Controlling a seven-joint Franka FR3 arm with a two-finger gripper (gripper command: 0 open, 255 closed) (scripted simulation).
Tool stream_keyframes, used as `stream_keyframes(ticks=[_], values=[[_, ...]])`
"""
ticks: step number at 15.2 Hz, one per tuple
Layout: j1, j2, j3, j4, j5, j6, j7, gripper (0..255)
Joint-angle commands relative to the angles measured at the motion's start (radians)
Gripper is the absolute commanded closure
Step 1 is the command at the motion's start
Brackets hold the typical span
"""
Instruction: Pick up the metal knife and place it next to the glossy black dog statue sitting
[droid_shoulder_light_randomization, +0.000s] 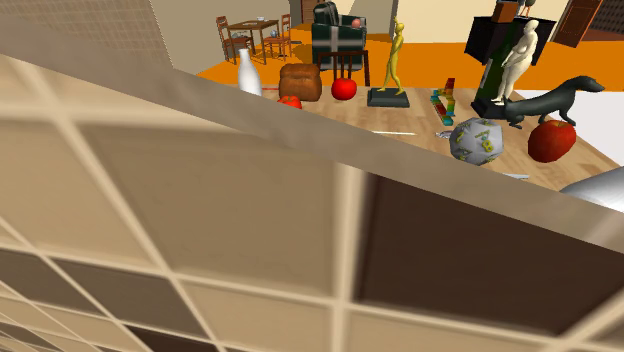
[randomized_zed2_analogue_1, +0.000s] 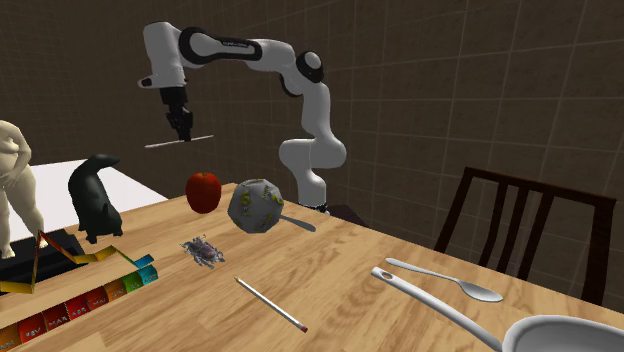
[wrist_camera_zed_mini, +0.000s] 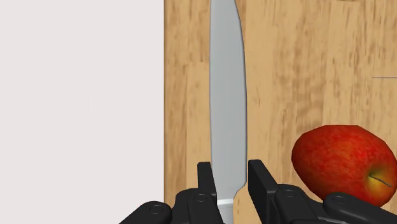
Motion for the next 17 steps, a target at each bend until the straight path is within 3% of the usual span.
stream_keyframes(ticks=[1,17], values=[[-0.002,-0.005,-0.008,-0.029,-0.007,0.026,0.004,255],[-0.003,-0.008,-0.096,-0.220,-0.057,0.228,0.025,255]])
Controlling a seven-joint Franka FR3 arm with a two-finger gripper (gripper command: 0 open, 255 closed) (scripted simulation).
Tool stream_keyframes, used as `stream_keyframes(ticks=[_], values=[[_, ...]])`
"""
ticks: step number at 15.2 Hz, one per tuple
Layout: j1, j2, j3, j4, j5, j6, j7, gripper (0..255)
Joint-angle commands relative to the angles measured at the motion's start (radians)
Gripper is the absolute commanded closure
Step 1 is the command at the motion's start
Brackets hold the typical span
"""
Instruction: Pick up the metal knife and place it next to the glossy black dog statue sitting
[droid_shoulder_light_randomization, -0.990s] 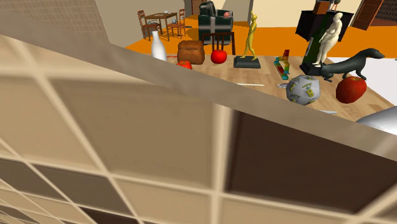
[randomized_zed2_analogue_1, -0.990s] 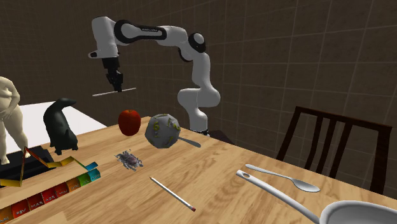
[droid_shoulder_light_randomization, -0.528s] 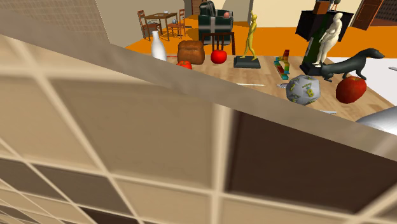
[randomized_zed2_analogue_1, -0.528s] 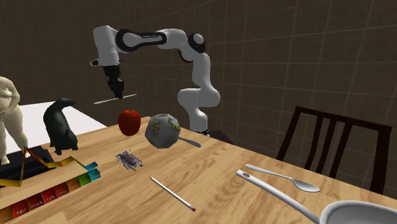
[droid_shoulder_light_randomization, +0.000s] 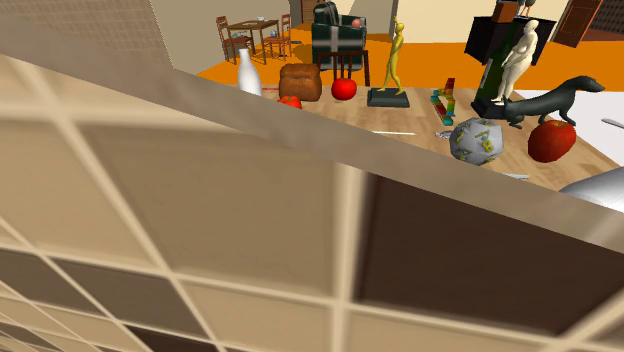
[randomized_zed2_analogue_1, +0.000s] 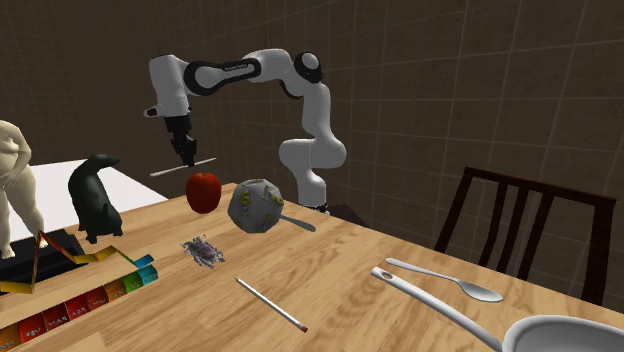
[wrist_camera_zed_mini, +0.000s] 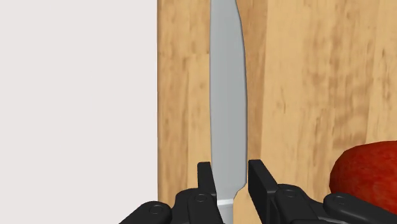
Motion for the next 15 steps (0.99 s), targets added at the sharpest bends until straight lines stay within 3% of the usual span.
stream_keyframes(ticks=[1,15], values=[[0.005,0.006,-0.018,-0.021,-0.006,0.030,0.001,255],[0.055,0.060,-0.154,-0.145,-0.039,0.226,0.004,255]])
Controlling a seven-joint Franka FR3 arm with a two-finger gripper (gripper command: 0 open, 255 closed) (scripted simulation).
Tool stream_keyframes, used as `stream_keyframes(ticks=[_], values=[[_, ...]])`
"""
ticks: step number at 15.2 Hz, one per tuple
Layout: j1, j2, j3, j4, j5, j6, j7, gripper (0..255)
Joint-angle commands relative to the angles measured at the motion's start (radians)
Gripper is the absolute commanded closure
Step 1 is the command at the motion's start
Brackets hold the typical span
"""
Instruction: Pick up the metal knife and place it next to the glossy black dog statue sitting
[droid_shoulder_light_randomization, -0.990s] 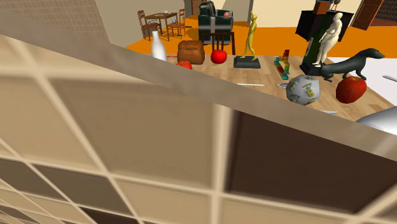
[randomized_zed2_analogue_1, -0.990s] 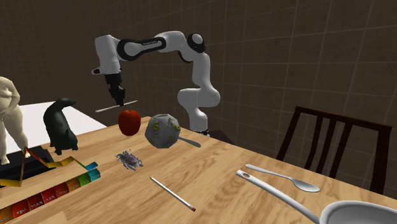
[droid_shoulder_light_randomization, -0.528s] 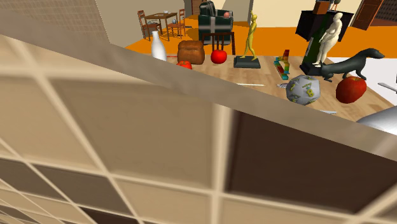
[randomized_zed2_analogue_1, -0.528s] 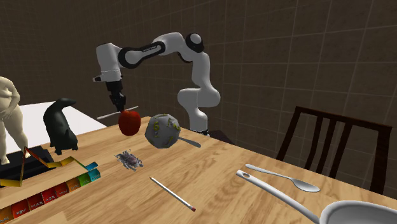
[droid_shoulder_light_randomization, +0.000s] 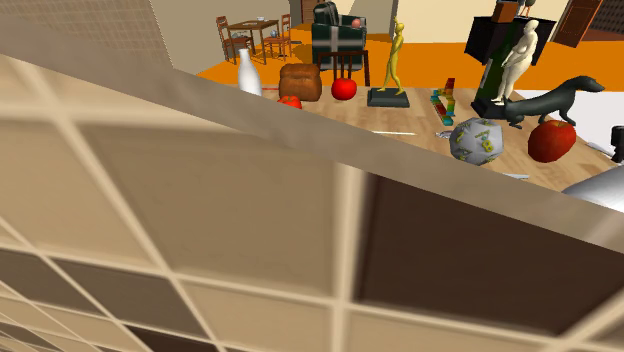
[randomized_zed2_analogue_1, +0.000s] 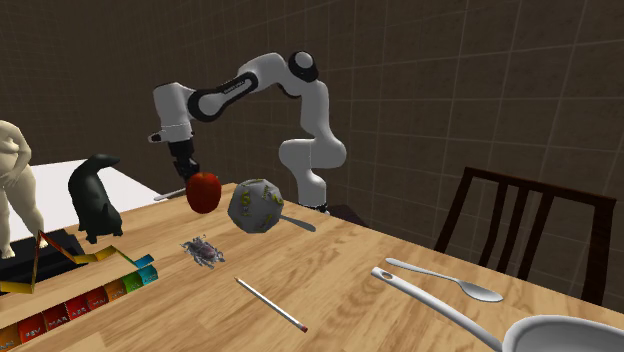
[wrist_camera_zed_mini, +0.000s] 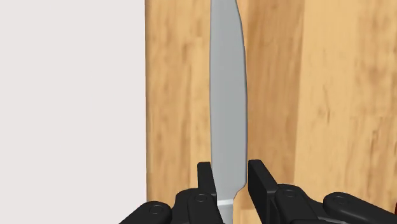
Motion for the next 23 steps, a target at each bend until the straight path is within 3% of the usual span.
stream_keyframes(ticks=[1,4,12,13,18,21,23], values=[[0.011,0.011,-0.024,-0.013,-0.004,0.028,-0.002,255],[0.034,0.030,-0.065,-0.034,-0.008,0.074,-0.004,255],[0.034,0.030,-0.065,-0.034,-0.008,0.074,-0.004,255],[0.034,0.030,-0.065,-0.034,-0.008,0.074,-0.004,0],[0.034,0.030,-0.065,-0.034,-0.008,0.074,-0.004,0],[0.001,-0.001,0.015,0.032,0.012,-0.033,-0.006,0],[-0.004,-0.007,0.032,0.051,0.017,-0.060,-0.007,0]])
